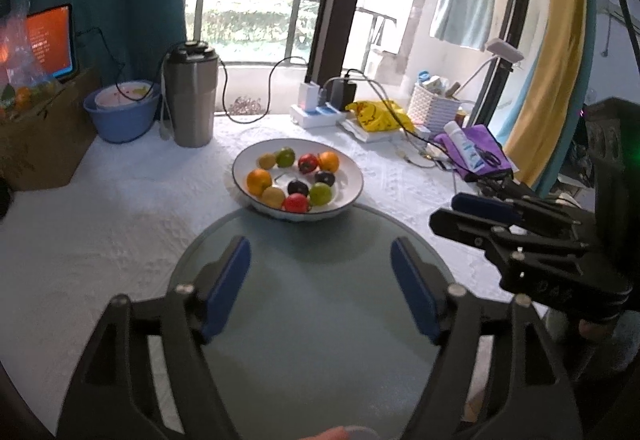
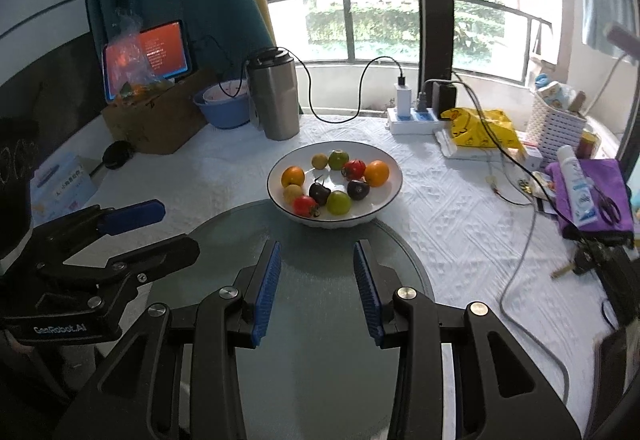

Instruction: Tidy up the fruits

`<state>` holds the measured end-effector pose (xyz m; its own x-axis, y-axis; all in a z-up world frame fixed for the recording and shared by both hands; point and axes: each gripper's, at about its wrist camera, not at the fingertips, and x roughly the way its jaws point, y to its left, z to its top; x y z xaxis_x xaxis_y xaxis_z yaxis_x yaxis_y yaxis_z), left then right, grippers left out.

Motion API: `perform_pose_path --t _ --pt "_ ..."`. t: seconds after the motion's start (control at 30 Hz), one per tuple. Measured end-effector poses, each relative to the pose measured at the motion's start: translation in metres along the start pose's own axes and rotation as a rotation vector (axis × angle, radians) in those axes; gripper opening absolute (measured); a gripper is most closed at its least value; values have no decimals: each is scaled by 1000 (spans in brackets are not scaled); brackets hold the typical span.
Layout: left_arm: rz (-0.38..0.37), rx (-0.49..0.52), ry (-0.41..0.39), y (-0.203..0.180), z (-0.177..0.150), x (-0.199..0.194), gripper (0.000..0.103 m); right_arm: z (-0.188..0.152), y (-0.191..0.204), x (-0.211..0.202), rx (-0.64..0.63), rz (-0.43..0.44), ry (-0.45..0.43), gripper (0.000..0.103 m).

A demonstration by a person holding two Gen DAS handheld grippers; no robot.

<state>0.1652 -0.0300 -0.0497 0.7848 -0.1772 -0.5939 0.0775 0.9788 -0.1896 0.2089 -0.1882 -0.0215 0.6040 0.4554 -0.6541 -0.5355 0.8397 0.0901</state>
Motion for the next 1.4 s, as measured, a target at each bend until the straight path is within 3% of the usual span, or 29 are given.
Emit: perform_pose_path --t 0.13,0.37,0.43,0.5,0.53,0.9,1.03,1.4 --pt "7 34 -26 -11 -1 -18 84 -5 4 -24 11 -26 -30 40" --pt "22 55 -80 -27 8 -53 86 -5 6 -64 30 -74 -82 40" --pt "29 65 -96 -31 12 -62 86 -2 6 -77 39 -88 -102 45" --pt "33 72 -115 -36 17 -72 86 1 7 -87 42 -94 -123 67" --pt "37 73 -128 -38 20 -78 86 4 8 -95 42 -95 -140 69" --pt "114 54 -223 -42 43 -130 86 25 21 -162 30 -144 -270 71" --pt "144 66 -253 -48 49 -149 86 28 24 -182 42 -164 -310 87" --pt "209 63 -315 -55 49 -178 94 19 29 -219 75 -233 -365 88"
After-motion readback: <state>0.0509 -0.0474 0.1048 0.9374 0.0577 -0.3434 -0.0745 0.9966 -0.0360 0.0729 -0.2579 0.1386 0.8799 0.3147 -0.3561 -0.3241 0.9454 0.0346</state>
